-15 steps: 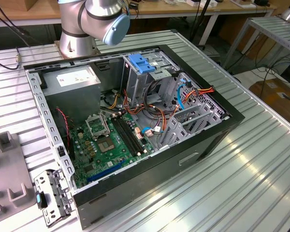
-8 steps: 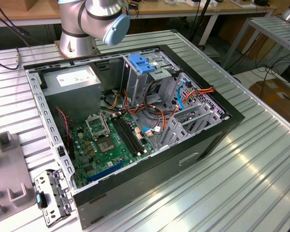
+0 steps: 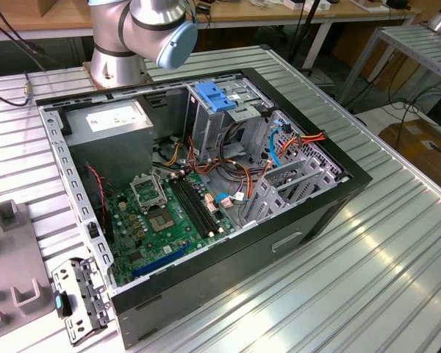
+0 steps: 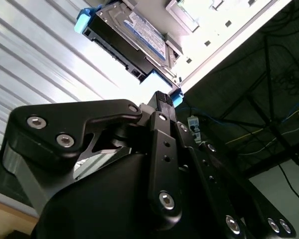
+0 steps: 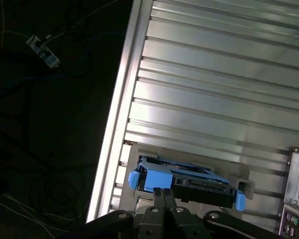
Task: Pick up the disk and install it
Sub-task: 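Pick up the disk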
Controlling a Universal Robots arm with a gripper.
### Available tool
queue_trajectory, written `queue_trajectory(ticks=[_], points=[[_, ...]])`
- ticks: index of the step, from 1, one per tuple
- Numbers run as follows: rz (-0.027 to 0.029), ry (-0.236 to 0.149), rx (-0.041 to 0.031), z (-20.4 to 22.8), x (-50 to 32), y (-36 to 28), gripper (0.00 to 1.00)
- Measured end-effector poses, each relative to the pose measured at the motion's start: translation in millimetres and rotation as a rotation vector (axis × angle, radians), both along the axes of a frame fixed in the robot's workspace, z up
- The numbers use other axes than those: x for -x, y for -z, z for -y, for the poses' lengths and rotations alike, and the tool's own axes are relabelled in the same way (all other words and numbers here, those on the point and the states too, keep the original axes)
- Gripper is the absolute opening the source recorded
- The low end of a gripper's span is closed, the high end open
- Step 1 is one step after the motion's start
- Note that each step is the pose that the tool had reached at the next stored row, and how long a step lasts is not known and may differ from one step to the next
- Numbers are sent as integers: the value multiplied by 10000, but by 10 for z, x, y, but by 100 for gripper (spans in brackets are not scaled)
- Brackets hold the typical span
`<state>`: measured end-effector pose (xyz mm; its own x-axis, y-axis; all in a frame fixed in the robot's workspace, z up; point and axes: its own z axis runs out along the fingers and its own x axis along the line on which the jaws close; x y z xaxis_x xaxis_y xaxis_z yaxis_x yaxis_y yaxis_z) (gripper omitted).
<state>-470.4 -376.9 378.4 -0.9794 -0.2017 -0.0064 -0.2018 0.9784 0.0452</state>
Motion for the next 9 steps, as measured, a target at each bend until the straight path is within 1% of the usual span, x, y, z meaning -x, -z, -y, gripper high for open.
queue_trajectory(ticks=[2,3,4,9], points=[[0,-227,0,0,0,0,11],[0,-434,0,0,0,0,11],[0,-557,0,0,0,0,11],[0,-919,0,0,0,0,11]])
